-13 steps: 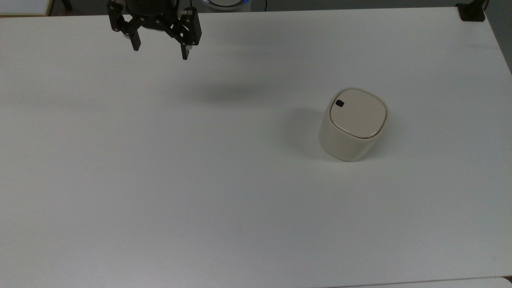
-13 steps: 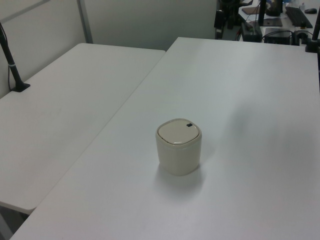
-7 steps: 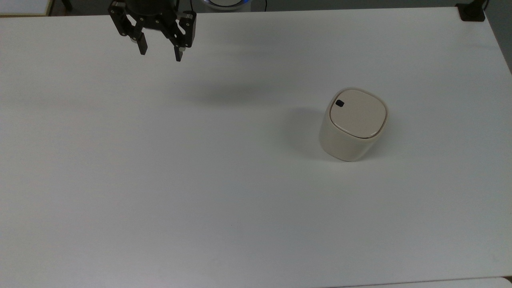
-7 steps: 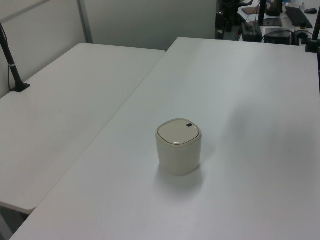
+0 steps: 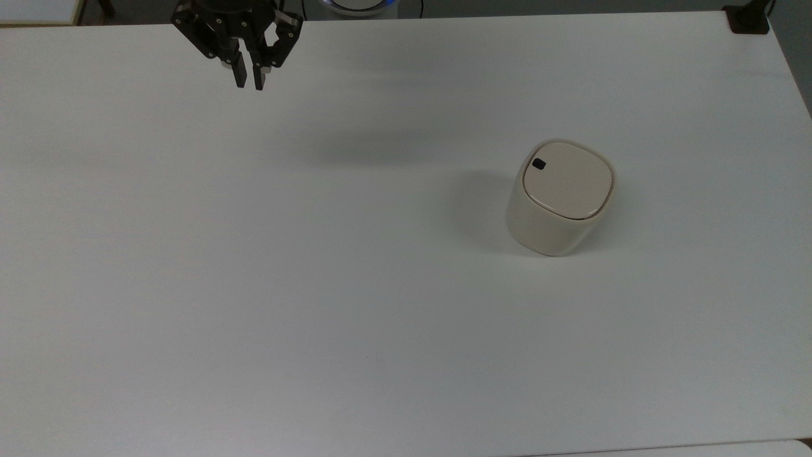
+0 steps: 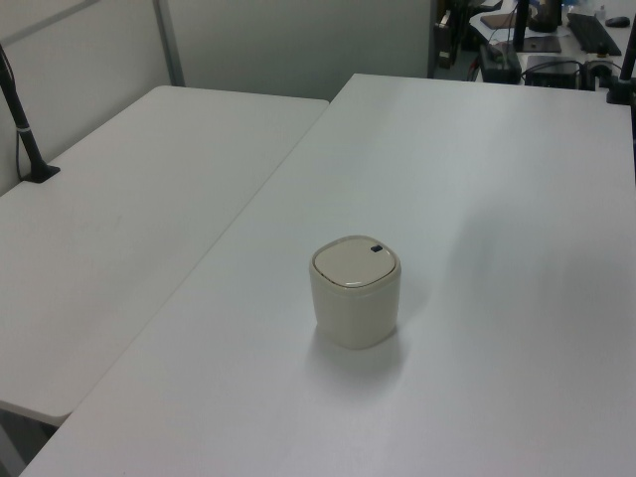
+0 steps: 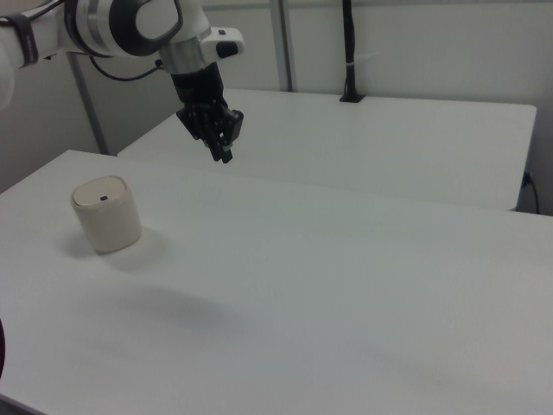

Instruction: Open the trash bin

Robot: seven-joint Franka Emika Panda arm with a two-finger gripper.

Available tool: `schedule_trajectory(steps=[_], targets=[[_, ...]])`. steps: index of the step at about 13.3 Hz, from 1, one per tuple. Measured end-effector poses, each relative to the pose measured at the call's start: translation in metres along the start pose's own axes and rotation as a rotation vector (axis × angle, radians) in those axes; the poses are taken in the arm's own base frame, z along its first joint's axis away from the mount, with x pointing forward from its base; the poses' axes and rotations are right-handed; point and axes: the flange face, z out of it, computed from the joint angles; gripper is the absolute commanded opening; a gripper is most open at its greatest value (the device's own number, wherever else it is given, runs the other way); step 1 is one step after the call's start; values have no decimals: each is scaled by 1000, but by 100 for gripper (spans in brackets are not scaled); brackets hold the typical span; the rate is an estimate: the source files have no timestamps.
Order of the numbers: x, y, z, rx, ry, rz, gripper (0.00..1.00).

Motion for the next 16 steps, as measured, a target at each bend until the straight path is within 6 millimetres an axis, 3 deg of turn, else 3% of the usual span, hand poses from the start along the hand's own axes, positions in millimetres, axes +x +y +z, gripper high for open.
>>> schedule_trajectory(steps=[4, 9, 11, 16], targets=[[2, -22, -9, 4, 19, -224, 10], [0, -81, -14, 34, 36, -585, 11], [-4, -118, -15, 40, 39, -690, 11], [-34, -251, -7, 62, 24, -915, 11]])
